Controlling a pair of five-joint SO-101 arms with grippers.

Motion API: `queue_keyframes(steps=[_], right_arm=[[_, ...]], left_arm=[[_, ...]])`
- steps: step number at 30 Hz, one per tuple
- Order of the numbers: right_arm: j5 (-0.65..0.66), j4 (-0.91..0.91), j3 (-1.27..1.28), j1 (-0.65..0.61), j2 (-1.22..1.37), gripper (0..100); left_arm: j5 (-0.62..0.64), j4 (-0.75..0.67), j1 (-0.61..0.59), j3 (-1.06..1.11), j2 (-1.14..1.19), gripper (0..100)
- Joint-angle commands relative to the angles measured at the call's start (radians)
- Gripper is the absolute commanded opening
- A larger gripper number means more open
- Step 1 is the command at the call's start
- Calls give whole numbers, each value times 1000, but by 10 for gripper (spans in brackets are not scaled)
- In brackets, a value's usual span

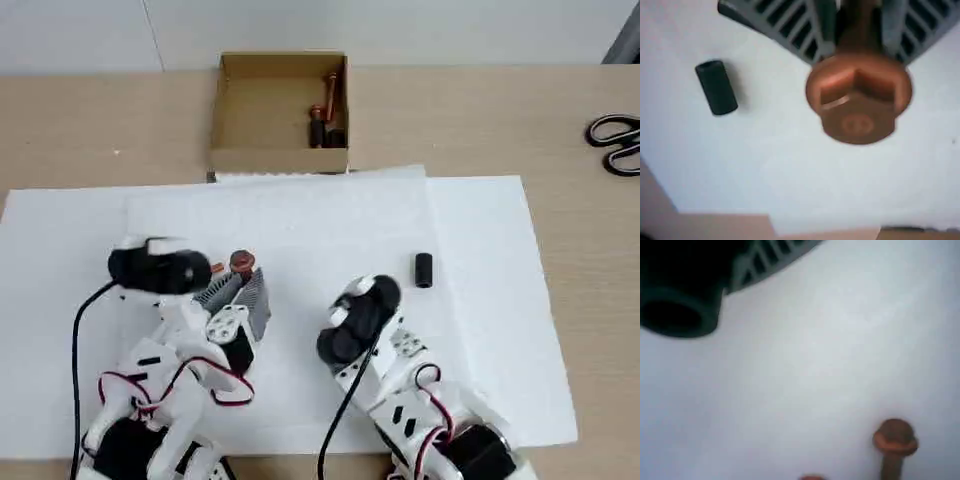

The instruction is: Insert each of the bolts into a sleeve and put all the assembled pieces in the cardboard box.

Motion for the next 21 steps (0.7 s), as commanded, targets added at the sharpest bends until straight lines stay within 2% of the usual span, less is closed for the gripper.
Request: queue_keyframes(steps=[1, 9, 15, 18, 21], right_arm=[[9, -31, -6, -82, -10, 2], [54, -179, 43, -159, -10, 3], [87, -321, 110, -154, -10, 3], [87, -328, 130, -147, -10, 3], [87, -344, 140, -88, -10, 3]], left_arm=[[-2, -81, 3, 45, -112, 6], [29, -293, 25, 101, -100, 6], [83, -295, 103, 93, -100, 6], [81, -293, 100, 93, -100, 6], [68, -247, 104, 76, -100, 6]])
